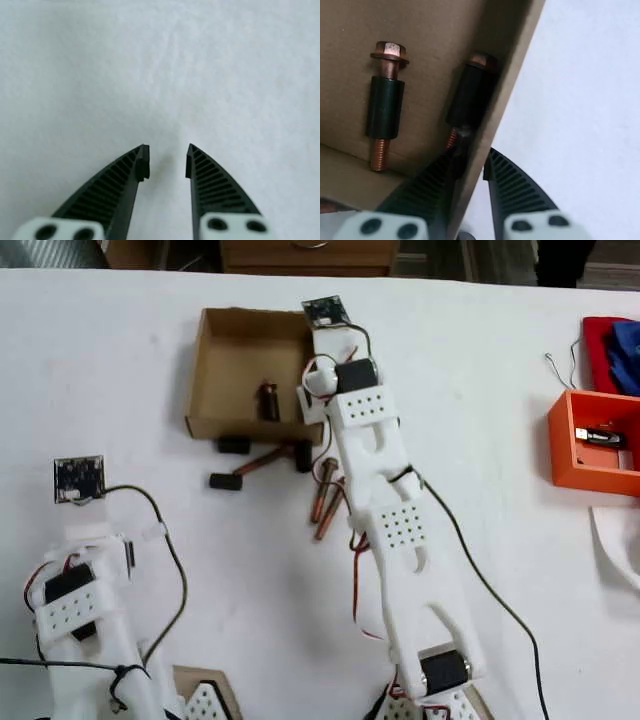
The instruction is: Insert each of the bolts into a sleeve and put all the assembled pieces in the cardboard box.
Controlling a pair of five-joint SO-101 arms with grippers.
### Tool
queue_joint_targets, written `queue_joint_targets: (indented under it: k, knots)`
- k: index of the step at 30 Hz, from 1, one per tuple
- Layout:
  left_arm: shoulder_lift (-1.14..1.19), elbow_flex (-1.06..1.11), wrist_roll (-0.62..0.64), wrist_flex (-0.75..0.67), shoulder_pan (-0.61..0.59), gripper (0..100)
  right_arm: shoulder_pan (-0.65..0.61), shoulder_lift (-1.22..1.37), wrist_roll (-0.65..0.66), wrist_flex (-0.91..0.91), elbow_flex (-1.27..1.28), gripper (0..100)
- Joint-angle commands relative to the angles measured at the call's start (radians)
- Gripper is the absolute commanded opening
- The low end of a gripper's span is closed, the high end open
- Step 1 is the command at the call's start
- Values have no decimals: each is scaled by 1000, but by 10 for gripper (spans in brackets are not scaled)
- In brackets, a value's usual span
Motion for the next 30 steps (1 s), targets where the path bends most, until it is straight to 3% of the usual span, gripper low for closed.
queue_joint_targets:
  k: [1,15,19,30]
  knots:
    - [-9,-4,0,-15,-9,146,2,-130,-17,22,-29,22]
    - [-9,-4,0,-15,-9,146,-47,-54,-12,-59,-28,21]
    - [-9,-4,0,-15,-9,146,-47,-59,49,-56,-28,21]
    - [-9,-4,0,-15,-9,146,-58,-68,51,-21,-29,21]
